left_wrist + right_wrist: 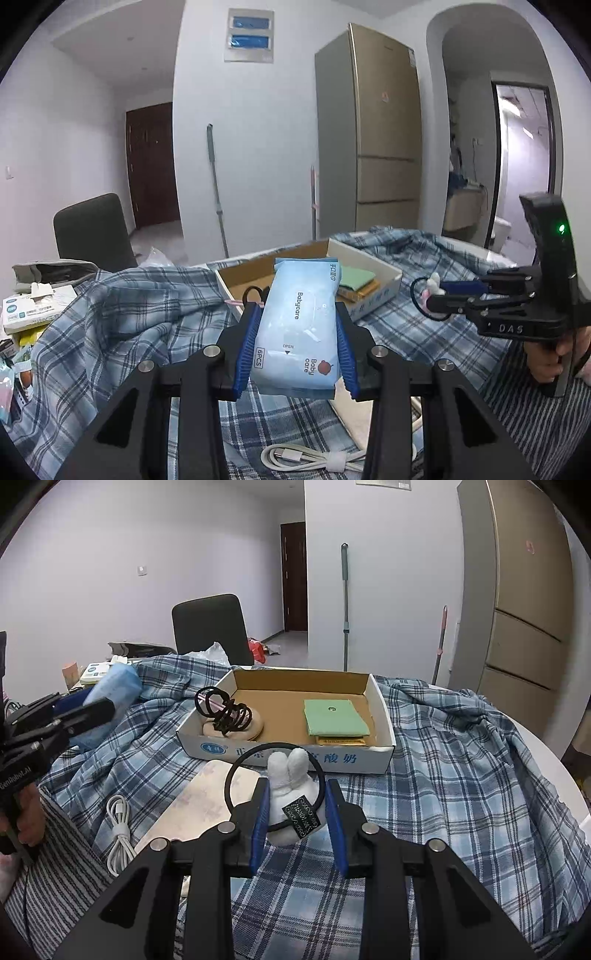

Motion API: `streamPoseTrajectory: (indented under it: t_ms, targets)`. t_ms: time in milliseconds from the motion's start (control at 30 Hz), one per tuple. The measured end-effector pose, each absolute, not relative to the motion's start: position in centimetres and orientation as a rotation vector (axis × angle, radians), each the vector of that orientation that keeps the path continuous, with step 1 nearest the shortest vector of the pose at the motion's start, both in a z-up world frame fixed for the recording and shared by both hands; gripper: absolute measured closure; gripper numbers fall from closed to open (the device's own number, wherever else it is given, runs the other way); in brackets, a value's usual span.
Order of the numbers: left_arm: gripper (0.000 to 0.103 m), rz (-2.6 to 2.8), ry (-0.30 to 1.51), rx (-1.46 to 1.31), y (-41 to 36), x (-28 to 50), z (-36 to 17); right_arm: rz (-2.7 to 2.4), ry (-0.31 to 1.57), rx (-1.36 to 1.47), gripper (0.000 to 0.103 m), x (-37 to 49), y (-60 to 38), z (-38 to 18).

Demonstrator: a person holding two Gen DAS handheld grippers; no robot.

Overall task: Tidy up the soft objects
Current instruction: 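Grasp the blue Babycare wipes pack with the left tool while the right tool holds the case, then carry the earphone case and wipes pack into the white box and open both tools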

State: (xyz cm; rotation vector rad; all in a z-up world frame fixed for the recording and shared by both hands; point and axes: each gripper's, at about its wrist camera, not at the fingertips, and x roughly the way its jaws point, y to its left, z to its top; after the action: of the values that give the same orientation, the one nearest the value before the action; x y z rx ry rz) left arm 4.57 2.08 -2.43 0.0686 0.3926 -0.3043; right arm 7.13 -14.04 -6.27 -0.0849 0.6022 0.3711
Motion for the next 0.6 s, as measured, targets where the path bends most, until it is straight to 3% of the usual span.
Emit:
streamPoseTrajectory:
  t_ms: [300, 600]
  targets:
    - [0.061, -0.242, 0.356, 0.057, 2.5, 4.0, -1.5, 0.353, 0.550, -0.085, 0.075, 6.9, -14.3, -5.3]
    - [0.061, -0.112, 0.287, 0.076, -0.1, 4.7, 3.1, 0.294, 0.418, -0.106, 0.075, 8.2, -14.8, 1.9]
